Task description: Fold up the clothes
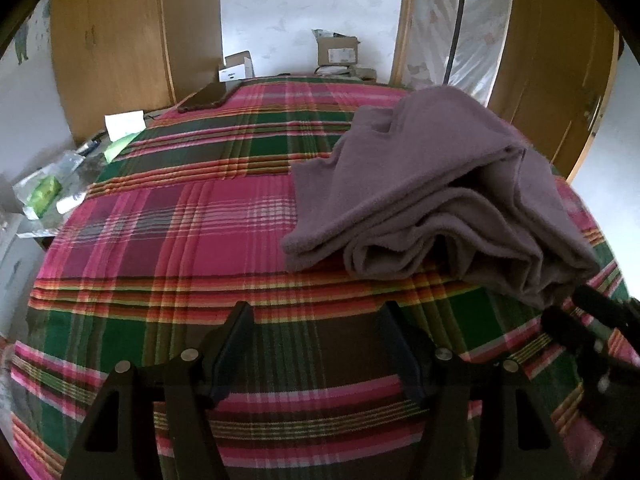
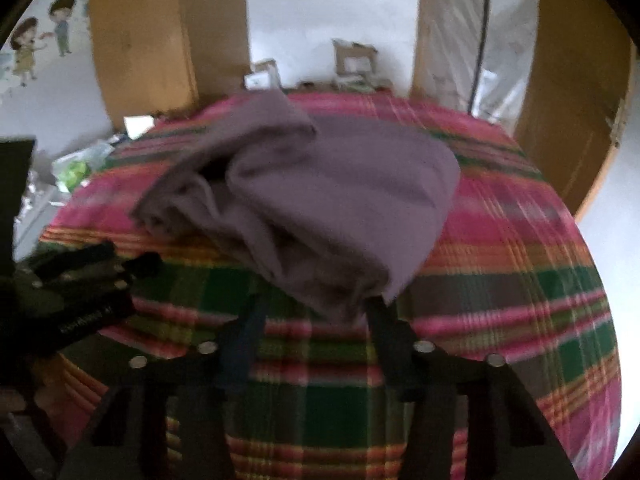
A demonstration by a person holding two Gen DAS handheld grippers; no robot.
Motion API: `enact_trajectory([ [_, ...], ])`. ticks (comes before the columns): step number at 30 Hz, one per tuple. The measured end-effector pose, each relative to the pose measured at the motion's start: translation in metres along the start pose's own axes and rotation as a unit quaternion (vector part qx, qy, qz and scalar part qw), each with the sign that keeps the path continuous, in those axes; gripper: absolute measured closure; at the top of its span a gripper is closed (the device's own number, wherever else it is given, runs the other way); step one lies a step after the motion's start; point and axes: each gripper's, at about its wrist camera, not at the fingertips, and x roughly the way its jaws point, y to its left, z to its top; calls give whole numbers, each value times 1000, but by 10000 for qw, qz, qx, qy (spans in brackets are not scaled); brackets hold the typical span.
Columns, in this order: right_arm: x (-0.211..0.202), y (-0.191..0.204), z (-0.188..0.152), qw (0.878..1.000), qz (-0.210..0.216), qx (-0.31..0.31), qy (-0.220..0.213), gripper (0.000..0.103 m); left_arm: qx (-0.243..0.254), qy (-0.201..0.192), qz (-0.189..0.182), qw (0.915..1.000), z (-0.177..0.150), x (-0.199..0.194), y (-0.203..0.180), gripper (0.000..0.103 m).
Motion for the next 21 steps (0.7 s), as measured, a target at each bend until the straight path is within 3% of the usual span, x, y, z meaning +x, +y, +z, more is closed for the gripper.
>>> enact_trajectory([
  [3,-8,-2,15,9995,56,-195,-238,59,-192,71,-210,9996,6,0,11,38],
  [12,-34,14,60,9902,430,-951,-933,59,-281,-4,-101,9996,25,-4,29,42],
  [16,-19,26,72,9828,394,-1552,-924,59,-213,-4,-111,9997,36,0,29,42],
  [21,18,40,74,9693,-48,-2386,-589,59,-186,66,-90,9998,43,5,33,42],
])
